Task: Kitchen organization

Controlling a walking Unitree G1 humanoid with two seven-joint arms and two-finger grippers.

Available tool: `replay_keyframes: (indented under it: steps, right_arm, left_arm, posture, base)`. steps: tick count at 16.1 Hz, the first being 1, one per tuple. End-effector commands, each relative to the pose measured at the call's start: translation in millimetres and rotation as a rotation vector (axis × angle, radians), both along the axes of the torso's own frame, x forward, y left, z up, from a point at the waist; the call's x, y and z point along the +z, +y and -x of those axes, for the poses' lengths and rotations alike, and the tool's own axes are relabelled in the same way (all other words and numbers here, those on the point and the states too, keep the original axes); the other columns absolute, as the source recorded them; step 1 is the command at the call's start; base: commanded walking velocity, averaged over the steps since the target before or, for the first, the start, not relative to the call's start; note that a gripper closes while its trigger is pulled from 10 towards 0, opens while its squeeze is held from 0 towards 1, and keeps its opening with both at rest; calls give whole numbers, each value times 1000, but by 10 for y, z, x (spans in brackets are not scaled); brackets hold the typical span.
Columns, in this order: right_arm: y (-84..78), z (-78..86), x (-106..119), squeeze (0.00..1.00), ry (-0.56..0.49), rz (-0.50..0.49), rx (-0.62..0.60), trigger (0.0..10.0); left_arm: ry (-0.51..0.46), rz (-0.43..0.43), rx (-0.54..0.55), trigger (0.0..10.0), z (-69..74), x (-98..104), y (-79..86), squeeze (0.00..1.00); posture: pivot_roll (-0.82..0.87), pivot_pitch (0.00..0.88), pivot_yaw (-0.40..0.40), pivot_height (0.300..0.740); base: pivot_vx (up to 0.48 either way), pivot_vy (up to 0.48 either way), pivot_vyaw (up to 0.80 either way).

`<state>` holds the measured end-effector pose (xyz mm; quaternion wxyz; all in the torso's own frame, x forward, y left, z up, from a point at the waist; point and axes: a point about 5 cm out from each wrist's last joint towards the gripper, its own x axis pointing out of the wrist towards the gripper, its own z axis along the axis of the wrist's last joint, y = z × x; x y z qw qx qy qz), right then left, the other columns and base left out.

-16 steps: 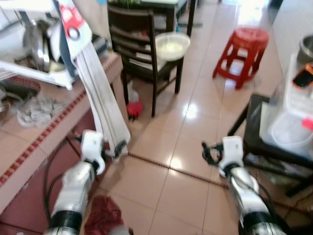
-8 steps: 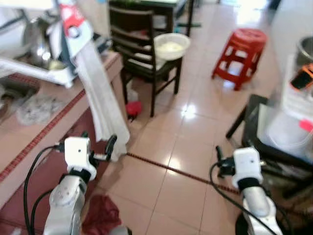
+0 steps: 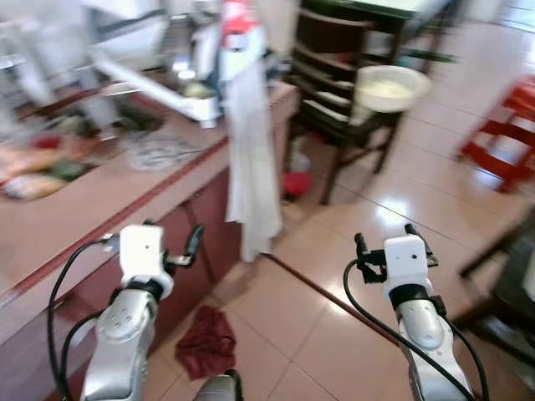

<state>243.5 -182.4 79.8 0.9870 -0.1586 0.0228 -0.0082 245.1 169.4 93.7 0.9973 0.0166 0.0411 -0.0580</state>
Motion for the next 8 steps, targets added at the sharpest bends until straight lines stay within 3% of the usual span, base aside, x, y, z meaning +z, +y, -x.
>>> replay_keyframes:
  steps: [1, 3, 5, 8]
  right_arm:
    - [17, -47, 24, 0, -13, 3, 5, 10000]
    - [4, -104, 24, 0, -15, -8, -11, 10000]
    - [32, -143, 36, 0, -20, -14, -6, 10000]
    - [71, -157, 43, 0, -24, -26, 6, 10000]
  left_arm:
    - [-46, -26, 18, 10000, -52, 101, -10, 0]
    - [-40, -14, 43, 10000, -96, 108, 1, 0]
    - [-37, -45, -46, 10000, -104, 125, -130, 0]
    - [-33, -10, -5, 10000, -112, 110, -90, 0]
  posture:
    - [-14, 0, 58, 740]
    - [-13, 0, 61, 740]
    - [-7, 0, 58, 740]
    - [-6, 0, 59, 740]
  base:
    - [0, 0, 800]
    - [0, 0, 800]
    - [0, 0, 800]
    - [0, 0, 800]
